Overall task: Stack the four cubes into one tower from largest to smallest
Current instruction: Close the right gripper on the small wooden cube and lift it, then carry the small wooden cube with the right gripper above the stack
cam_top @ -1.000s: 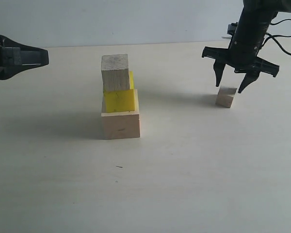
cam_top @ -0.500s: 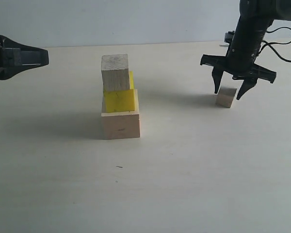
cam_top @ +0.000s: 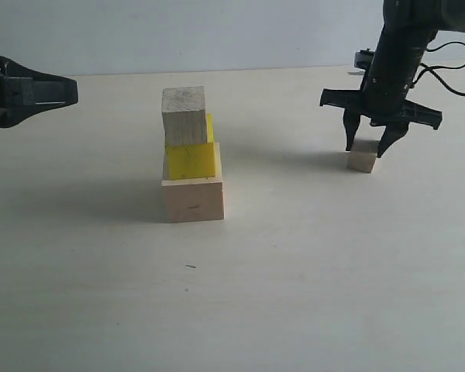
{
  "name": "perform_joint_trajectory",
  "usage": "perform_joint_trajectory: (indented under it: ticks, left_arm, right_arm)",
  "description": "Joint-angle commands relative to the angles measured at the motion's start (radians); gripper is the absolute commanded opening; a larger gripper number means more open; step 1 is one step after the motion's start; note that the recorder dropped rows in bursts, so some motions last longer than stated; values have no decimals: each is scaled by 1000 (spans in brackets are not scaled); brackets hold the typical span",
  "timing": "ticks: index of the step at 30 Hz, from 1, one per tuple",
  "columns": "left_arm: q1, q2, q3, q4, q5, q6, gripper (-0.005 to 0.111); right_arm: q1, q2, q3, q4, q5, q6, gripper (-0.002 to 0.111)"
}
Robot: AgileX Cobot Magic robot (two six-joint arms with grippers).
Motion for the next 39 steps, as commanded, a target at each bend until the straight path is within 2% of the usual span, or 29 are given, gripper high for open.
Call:
perform_joint_trajectory:
  ticks: [1,7,15,20,26,28,33,39]
  left_arm:
    - [0,2,2,-6,7,7,0]
    - [0,2,2,-6,5,7,0]
    - [0,2,2,-6,7,9,0]
    - [0,2,2,-6,48,9,0]
    - [0,0,2,-6,73,-14,0]
    - [0,-13,2,-6,99,-29,0]
    - [0,-75,2,-6,180,-41,0]
    - [0,-117,8,-6,196,-59,0]
  right_arm:
    - [-1,-34,-5,34,15,-134,0]
    - [-39,-126,-5,45,-41,-345,0]
    - [-186,-208,-5,88,-51,-499,0]
    - [-217,-235,-5,351,-87,-770,0]
    - [-217,-244,-5,833,-96,-1176,0]
    - [-214,-244,-5,917,-38,-1378,0]
    - [-220,-224,-3,1127,33,-1603,0]
    - [-213,-237,36,1161,33,-1657,0]
